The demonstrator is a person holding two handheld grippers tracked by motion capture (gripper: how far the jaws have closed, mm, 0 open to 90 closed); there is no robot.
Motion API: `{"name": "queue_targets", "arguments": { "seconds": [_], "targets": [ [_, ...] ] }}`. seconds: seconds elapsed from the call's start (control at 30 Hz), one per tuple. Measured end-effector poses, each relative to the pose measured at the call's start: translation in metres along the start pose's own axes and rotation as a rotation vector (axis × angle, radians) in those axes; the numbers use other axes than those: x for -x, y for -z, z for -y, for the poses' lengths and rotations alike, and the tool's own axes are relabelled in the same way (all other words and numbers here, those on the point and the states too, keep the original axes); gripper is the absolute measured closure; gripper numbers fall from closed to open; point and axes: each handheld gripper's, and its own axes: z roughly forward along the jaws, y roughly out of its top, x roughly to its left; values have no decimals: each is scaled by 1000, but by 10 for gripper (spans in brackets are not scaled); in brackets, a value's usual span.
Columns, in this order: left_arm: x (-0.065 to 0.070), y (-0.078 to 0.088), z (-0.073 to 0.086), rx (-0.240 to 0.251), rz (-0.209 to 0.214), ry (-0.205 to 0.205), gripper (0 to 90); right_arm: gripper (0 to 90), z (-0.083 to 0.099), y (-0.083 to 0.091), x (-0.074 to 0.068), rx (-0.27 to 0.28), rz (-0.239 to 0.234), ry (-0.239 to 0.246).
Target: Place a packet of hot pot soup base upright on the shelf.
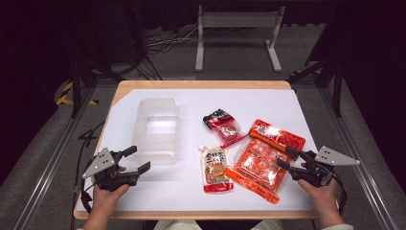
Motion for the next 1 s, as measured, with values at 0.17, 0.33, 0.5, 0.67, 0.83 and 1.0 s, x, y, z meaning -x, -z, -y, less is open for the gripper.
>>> {"name": "queue_targets", "arguments": {
  "seconds": [0.17,0.33,0.5,0.67,0.83,1.0],
  "targets": [
    [0,0,-1,8,1,10,225,394,-8,1,2,-1,16,14],
    [3,-3,-1,5,8,12,225,371,-18,0,12,9,-8,-28],
    [4,-4,-2,3,6,1,227,377,-25,-2,21,-5,11,-31],
    [5,-4,0,-5,8,0,227,371,-32,-2,36,7,51,-49],
    [7,-5,0,-10,11,-11,227,367,-33,-7,48,5,40,-89],
    [9,-5,0,-16,13,-15,227,373,-34,-10,57,1,90,-68]
  ]
}}
